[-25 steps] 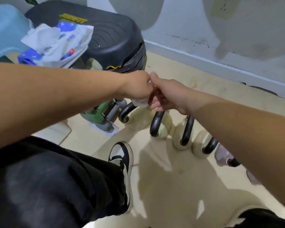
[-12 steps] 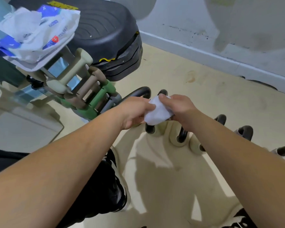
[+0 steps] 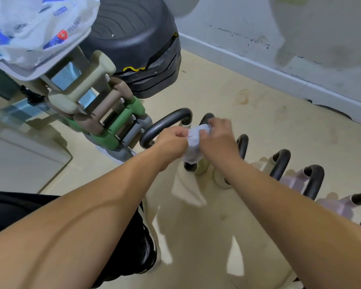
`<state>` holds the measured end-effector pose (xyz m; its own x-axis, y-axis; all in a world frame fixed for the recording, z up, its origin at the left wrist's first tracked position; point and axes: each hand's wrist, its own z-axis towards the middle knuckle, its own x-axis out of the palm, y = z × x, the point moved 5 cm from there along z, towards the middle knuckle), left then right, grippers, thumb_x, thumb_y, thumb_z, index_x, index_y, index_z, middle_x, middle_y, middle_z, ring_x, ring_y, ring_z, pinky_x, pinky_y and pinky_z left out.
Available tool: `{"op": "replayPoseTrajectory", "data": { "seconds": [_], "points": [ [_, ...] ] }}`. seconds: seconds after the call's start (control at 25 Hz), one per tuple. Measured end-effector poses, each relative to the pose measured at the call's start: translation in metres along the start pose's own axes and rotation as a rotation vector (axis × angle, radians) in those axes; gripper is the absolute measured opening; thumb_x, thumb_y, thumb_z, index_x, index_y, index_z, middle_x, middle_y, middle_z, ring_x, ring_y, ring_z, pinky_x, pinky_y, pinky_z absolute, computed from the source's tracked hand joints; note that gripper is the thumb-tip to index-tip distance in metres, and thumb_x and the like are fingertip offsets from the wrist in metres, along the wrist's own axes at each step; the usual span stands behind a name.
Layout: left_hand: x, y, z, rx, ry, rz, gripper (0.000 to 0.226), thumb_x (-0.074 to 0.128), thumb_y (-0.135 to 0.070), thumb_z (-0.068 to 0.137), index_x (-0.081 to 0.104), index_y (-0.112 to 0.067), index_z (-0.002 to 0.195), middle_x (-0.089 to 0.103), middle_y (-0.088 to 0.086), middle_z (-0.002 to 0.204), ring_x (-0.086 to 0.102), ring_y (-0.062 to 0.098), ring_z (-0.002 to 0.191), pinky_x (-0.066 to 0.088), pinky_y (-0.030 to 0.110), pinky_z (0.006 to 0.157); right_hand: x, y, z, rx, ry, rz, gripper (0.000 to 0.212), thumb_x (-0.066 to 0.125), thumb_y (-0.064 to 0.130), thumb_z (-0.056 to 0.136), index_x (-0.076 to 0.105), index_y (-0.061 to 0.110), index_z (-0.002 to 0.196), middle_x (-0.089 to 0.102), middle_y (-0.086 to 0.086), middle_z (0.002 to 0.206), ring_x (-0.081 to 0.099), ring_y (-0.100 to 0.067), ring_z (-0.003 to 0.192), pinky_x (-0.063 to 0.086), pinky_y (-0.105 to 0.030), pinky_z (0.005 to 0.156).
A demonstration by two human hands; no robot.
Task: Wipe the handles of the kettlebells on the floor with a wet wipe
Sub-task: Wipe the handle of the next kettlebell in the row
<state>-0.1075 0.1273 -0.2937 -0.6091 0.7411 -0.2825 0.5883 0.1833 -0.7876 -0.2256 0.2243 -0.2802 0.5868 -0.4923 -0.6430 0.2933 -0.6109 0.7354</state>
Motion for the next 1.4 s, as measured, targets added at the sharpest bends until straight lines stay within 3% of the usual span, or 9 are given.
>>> {"op": "replayPoseTrajectory", "data": {
  "seconds": [0.12,0.24,0.44,0.6,0.8,0.96,1.04,1.24,1.4],
  "points": [
    [0.002,0.021,-0.011,-0.015,0.023,0.038,0.023,0.058,0.0,0.088,0.072,-0.008,0.103,0.067,0.007,0.083,0.06,0.019,0.073,0.05,0.03,0.063,0.045,-0.005,-0.025,0.245,0.17,0.143,0.054,0.049,0.03,0.1,0.036,0.01,0.148,0.06,-0.009,0.131,0.061,-0.028,0.112,0.051,-0.033,0.09],
    [0.01,0.047,-0.019,-0.058,0.148,0.217,0.027,0.061,0.005,0.084,0.069,-0.004,0.108,0.072,0.017,0.098,0.059,0.018,0.077,0.049,0.028,0.067,0.051,-0.003,-0.01,0.393,0.157,0.257,0.032,0.05,0.027,0.101,0.056,0.004,0.122,0.061,-0.007,0.097,0.064,-0.031,0.095,0.049,-0.029,0.072],
    [0.014,0.055,-0.013,0.016,0.173,0.228,0.026,0.082,-0.012,0.079,0.075,-0.011,0.104,0.073,0.005,0.099,0.065,0.016,0.082,0.051,0.018,0.07,0.04,0.004,0.033,0.611,0.194,0.575,0.026,0.046,0.033,0.102,0.051,0.014,0.118,0.065,-0.01,0.123,0.065,-0.03,0.11,0.052,-0.042,0.102],
    [0.01,0.062,-0.014,0.018,0.149,0.139,0.017,0.087,-0.01,0.077,0.078,-0.013,0.091,0.079,-0.006,0.082,0.071,0.006,0.074,0.055,0.017,0.07,0.053,0.002,-0.012,0.495,0.192,0.378,0.038,0.044,0.029,0.106,0.035,0.007,0.136,0.057,-0.014,0.121,0.052,-0.019,0.088,0.043,-0.03,0.082],
    [0.007,0.073,-0.005,0.017,0.118,0.101,0.014,0.068,-0.007,0.094,0.072,-0.002,0.082,0.065,-0.004,0.07,0.051,0.008,0.065,0.044,0.017,0.058,0.085,-0.002,-0.063,0.36,0.19,0.232,0.083,0.049,0.025,0.1,-0.01,0.024,0.158,0.029,-0.01,0.161,0.043,-0.031,0.14,0.039,-0.047,0.114],
    [0.007,0.069,-0.004,0.02,0.163,0.12,0.018,0.084,0.002,0.075,0.077,-0.009,0.087,0.075,-0.005,0.079,0.061,0.005,0.068,0.052,0.019,0.069,0.067,0.0,-0.009,0.546,0.13,0.489,0.026,0.044,0.019,0.102,0.041,0.014,0.127,0.057,-0.011,0.117,0.058,-0.025,0.089,0.052,-0.031,0.073],
    [0.009,0.066,0.0,0.027,0.218,0.177,0.033,0.091,-0.007,0.07,0.08,-0.015,0.1,0.078,0.002,0.096,0.06,0.009,0.075,0.053,0.021,0.076,0.043,0.009,0.019,0.501,0.195,0.488,0.005,0.041,0.017,0.104,0.041,0.017,0.109,0.057,-0.005,0.096,0.054,-0.016,0.071,0.049,-0.02,0.053],
    [0.009,0.057,-0.003,0.171,0.134,0.537,0.031,0.087,-0.038,0.071,0.076,-0.029,0.098,0.069,-0.003,0.1,0.064,0.015,0.088,0.057,0.037,0.081,0.039,0.012,0.005,0.381,0.266,0.26,0.05,0.037,0.023,0.108,0.018,0.008,0.152,0.048,-0.012,0.141,0.054,-0.02,0.098,0.047,-0.021,0.081],
    [0.01,0.061,-0.014,0.189,0.051,0.628,0.025,0.07,-0.022,0.085,0.054,-0.031,0.068,0.058,-0.012,0.069,0.056,0.02,0.075,0.04,0.026,0.058,0.066,-0.007,-0.044,0.292,0.229,0.118,0.082,0.042,0.029,0.104,-0.017,0.017,0.16,0.017,-0.01,0.167,0.027,-0.031,0.149,0.027,-0.043,0.121]
  ]
}}
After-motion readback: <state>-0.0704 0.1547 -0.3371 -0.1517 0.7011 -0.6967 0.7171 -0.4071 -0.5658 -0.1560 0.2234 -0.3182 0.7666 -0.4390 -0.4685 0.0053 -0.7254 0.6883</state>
